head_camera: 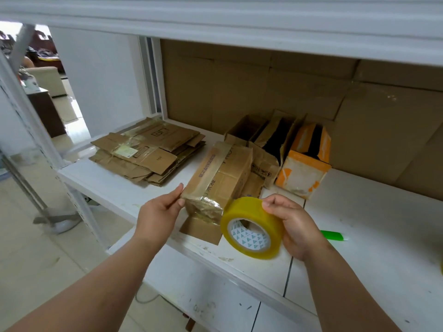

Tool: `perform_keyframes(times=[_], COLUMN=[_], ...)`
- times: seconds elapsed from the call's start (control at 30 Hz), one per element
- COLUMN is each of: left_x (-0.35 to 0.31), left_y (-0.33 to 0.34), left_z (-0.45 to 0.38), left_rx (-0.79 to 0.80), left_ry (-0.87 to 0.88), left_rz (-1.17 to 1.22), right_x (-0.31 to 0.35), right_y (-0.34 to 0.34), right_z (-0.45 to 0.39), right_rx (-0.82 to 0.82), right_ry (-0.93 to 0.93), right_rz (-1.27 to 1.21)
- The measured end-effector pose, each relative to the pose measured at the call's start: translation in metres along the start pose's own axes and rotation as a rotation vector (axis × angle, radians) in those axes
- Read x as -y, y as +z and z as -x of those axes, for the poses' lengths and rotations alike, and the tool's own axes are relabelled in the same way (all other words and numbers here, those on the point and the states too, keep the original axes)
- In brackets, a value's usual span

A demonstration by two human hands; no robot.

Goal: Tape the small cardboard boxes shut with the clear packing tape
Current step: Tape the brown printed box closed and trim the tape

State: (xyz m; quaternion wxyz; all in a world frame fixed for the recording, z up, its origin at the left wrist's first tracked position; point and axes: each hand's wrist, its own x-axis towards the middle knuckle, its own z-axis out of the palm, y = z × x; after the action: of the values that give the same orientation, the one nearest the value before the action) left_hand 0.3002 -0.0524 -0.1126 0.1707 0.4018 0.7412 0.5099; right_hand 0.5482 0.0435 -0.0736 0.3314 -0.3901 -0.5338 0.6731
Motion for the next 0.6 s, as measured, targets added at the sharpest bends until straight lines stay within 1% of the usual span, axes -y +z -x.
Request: perform_keyframes(times=[0.03,0.1,0.2,0.27,0.33,0.43,0.5,0.6], left_x=[0.001,0.0,-0.005,-0.011,-0.015,-0.018,-0.016,-0.016], left_y=[0.002,0.009,0.023,0.03,0.036,0.042,0.043,0.043], left_z=[0.002,0.006,0.011,0.015,0.021,0.029,0.028,0.022], left_rx=[-0.007,-0.057,-0.17,-0.194,-0.114,0.044,0.073,0.044], left_ry=[-0.092,-0.152,-0.202,-0.188,-0.128,-0.072,-0.061,-0.067], left_rz=[0.12,0.172,0.167,0.088,-0.004,-0.019,-0.039,-0.033], right_x=[0.0,-0.001,-0.003,-0.004,-0.004,-0.005,-0.005,-0.004], right_y=[0.001,0.002,0.004,0.006,0.007,0.009,0.01,0.01], right_z=[0.0,0.001,0.001,0.001,0.002,0.002,0.003,0.003], right_rx=[-0.008,-0.027,-0.052,-0.067,-0.074,-0.074,-0.076,-0.07], right_ry=[-0.004,-0.013,-0.017,-0.021,-0.029,-0.032,-0.03,-0.029], right_rz=[0.002,0.012,0.027,0.03,0.037,0.039,0.035,0.031])
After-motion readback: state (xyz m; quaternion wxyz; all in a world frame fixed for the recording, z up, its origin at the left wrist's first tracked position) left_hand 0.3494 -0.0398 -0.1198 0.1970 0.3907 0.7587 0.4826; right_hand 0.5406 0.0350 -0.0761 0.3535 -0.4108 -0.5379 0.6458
